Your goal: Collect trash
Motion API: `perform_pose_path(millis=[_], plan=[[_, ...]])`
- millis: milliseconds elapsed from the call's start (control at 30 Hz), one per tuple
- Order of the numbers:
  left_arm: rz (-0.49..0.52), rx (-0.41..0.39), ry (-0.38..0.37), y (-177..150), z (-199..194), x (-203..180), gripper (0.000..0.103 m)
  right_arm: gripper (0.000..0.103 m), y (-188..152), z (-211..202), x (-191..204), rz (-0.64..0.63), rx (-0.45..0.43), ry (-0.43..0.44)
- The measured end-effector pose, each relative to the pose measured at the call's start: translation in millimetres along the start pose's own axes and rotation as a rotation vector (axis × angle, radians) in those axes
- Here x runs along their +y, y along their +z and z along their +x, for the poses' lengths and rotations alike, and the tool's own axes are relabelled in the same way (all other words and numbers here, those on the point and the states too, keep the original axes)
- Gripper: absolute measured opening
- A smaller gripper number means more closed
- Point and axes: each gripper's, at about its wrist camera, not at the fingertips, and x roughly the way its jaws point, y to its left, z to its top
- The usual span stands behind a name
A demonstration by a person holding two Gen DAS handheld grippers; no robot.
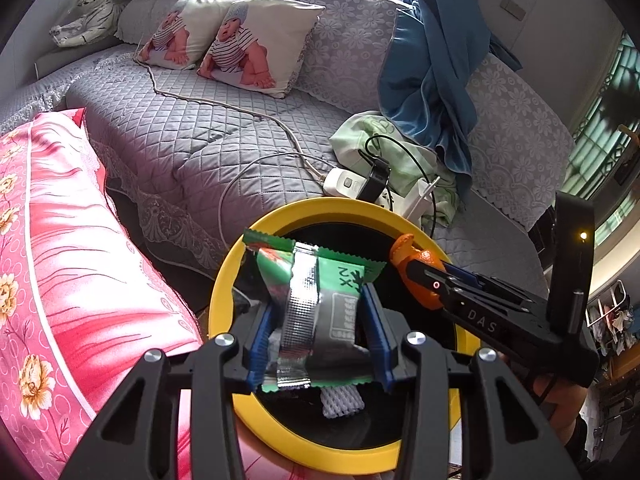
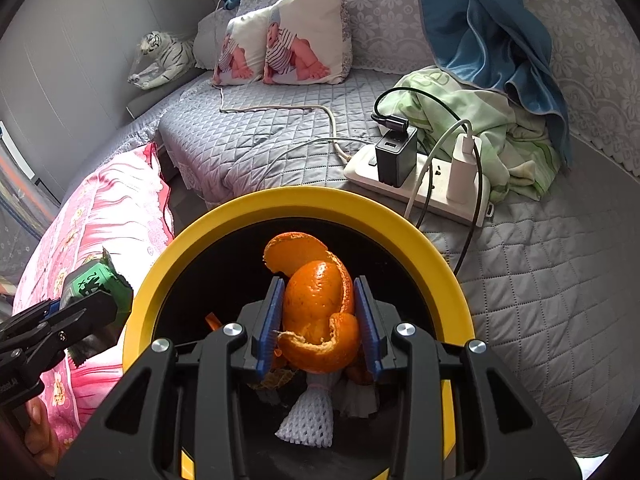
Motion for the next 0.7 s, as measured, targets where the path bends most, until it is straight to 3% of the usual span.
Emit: perform_pose_path(millis=[100,267,333,700], plan=[[-0.009,-0.001,0.002,0,-1,1,0.039,0.036,1,0,-1,-0.005,-0.002,-0.005],[-0.036,-0.017,0.011,1,-7,6,0.062,0.042,3,-2,-6,0.021,0.0,-0.016],[-0.063,-0.025,0.004,2,-10,11,0.066,0.044,4,-4,-8,0.025,-0.008,-0.03],[-0.109,-0.097,0.025,2,-40,30,0.066,0.045,7,-23,-3,0.016,-0.044,-0.03]])
